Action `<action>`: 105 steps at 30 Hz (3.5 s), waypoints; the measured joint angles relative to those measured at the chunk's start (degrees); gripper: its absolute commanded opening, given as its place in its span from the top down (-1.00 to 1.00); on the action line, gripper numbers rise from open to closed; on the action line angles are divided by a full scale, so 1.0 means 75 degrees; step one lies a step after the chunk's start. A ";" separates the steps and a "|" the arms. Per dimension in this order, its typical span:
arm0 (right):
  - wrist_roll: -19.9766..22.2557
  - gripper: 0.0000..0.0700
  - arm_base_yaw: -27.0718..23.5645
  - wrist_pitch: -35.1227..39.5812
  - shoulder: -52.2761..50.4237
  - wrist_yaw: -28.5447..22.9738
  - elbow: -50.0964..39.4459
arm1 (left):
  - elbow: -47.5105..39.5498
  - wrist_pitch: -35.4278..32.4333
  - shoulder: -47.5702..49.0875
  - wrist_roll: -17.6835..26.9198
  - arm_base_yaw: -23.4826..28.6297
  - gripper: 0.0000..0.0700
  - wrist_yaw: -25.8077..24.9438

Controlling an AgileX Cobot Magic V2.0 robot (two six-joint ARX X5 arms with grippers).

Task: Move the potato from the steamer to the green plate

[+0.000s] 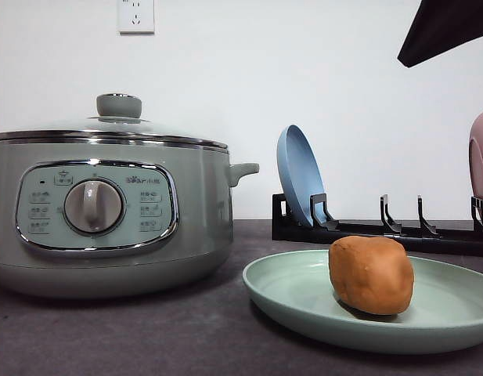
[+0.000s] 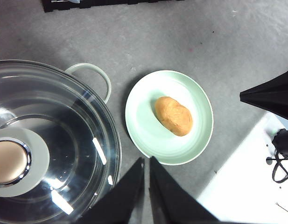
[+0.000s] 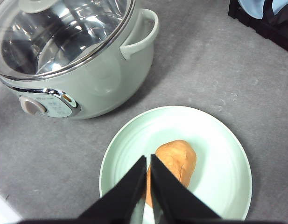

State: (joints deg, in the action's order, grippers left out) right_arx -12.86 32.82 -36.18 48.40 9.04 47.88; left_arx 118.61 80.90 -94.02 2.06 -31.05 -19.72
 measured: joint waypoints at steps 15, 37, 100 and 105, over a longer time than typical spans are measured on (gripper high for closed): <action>0.0000 1.00 0.0000 0.0000 0.0000 -0.0003 0.0000 | -0.0352 -0.3136 0.2347 0.0458 0.1476 0.97 0.0113; 0.0000 1.00 0.0000 0.0000 0.0000 -0.0003 0.0000 | -1.0057 -0.9001 0.9242 0.0631 0.4613 0.97 0.2101; 0.0004 1.00 0.0000 0.0003 0.0000 -0.0005 0.0000 | -1.5483 -0.9156 1.2499 0.0159 0.4674 0.97 0.2672; 0.0394 1.00 -0.0330 0.0134 -0.0198 -0.0548 -0.0002 | -1.5483 -0.9157 1.2499 0.0161 0.4674 0.97 0.2672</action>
State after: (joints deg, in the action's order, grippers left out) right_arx -9.91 30.35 -35.18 46.91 4.93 47.86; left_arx 2.48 12.22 -0.27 3.27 4.01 0.32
